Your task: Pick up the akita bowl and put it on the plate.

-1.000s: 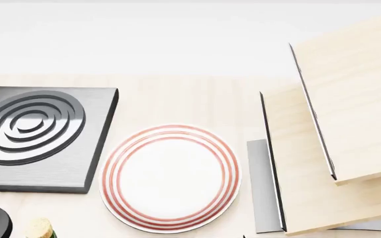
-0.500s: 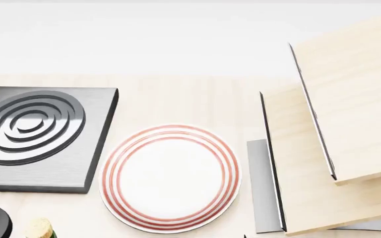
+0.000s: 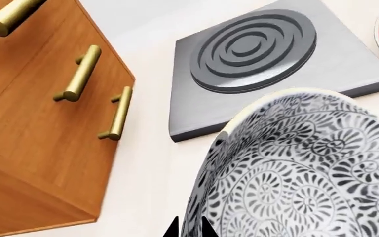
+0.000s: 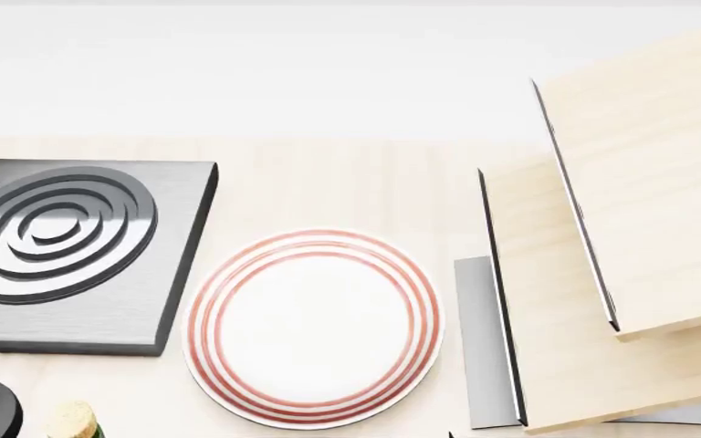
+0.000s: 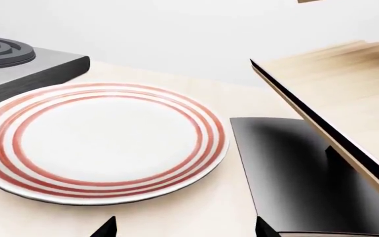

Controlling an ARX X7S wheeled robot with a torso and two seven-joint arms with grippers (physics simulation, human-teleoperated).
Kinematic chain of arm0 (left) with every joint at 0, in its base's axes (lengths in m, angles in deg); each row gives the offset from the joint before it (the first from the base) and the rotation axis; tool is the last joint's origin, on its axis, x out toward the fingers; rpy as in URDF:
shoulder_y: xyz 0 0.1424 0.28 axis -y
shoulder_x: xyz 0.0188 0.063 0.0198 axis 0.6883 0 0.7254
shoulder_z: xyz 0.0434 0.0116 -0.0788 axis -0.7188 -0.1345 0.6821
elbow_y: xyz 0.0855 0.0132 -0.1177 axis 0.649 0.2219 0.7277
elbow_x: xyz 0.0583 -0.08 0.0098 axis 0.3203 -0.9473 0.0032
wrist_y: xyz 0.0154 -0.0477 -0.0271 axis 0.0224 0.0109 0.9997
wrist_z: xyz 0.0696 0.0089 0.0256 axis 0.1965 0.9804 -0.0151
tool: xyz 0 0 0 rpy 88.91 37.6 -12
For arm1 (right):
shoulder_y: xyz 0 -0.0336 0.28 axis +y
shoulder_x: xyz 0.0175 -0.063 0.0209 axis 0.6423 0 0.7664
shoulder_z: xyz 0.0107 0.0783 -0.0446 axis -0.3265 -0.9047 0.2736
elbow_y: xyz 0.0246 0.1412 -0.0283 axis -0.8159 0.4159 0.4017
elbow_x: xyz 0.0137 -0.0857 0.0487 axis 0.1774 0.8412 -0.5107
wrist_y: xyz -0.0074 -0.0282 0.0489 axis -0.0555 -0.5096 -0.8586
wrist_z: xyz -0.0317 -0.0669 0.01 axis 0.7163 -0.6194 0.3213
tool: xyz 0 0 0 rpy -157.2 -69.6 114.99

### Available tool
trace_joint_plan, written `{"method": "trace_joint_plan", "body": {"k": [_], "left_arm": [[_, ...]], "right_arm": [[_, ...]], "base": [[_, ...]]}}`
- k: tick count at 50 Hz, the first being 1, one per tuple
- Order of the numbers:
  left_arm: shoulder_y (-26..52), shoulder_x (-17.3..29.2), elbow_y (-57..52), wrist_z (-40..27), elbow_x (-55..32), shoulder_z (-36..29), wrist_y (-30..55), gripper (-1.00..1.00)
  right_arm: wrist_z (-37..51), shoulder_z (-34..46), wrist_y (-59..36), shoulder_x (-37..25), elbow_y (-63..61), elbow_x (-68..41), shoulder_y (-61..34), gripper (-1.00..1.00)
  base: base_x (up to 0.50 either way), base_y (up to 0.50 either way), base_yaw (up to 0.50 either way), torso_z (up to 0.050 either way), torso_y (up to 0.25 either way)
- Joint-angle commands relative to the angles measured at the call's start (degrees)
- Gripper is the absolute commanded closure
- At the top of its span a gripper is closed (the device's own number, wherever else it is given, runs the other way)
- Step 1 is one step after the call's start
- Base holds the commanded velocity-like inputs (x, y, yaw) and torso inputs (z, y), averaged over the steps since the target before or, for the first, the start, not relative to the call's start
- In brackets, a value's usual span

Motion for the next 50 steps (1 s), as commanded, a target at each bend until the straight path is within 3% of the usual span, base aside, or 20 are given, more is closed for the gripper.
{"method": "trace_joint_plan", "body": {"k": [1, 19, 40, 50], "left_arm": [[6.7, 3.1, -0.8, -2.8, -3.6, -2.3, 3.1, 1.0], [16.1, 4.6, 3.3, -5.2, -5.7, -6.3, 2.1, 1.0], [25.1, 2.8, 4.9, -9.2, -4.0, -10.1, -2.8, 1.0], [35.4, 3.9, 7.3, -11.1, -6.2, -15.2, -1.6, 1.0]], "right_arm": [[0.1, 0.2, 0.3, 0.0, 0.5, -0.1, -0.1, -1.0], [0.3, 0.5, 0.7, -0.1, 1.1, -0.5, -0.3, -1.0], [0.4, 0.9, 0.9, -0.2, 1.5, -0.8, -0.5, -1.0], [0.6, 1.1, 0.4, -0.4, 1.0, -1.0, -0.6, -1.0]], "base": [[0.0, 0.0, 0.0, 0.0, 0.0], [0.0, 0.0, 0.0, 0.0, 0.0], [0.0, 0.0, 0.0, 0.0, 0.0], [0.0, 0.0, 0.0, 0.0, 0.0]]}}
